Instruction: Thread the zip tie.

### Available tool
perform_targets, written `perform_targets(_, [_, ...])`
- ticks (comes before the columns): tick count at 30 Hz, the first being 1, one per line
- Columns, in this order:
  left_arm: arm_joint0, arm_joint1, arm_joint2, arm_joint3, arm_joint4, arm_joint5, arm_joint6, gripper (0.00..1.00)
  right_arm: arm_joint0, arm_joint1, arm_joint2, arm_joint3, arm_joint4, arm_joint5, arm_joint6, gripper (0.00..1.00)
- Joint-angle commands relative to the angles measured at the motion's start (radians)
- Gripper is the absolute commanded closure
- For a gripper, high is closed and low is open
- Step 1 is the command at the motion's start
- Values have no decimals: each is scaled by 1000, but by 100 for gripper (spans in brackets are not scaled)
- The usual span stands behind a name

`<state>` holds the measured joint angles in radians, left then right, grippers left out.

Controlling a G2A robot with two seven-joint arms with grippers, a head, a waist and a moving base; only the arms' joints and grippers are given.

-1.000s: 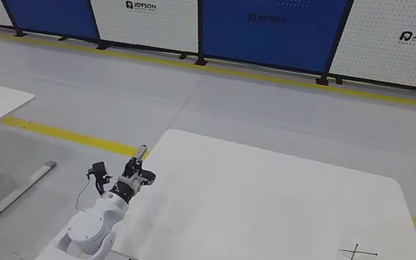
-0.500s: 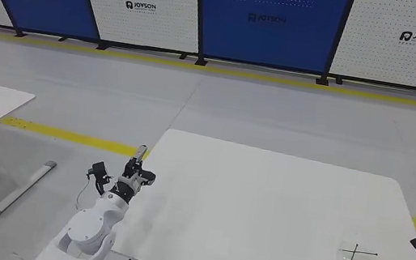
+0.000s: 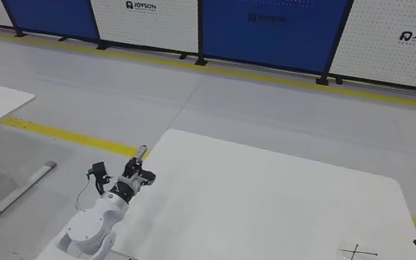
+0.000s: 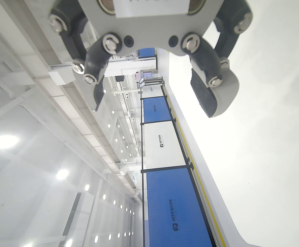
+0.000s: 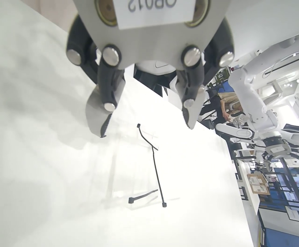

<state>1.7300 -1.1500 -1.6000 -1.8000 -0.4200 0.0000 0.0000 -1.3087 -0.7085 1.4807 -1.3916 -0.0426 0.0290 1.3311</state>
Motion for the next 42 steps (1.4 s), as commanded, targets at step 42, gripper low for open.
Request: perform_targets(42, [0, 0, 0, 0, 0, 0, 0, 0, -142, 30, 205, -27, 115, -78, -72, 100])
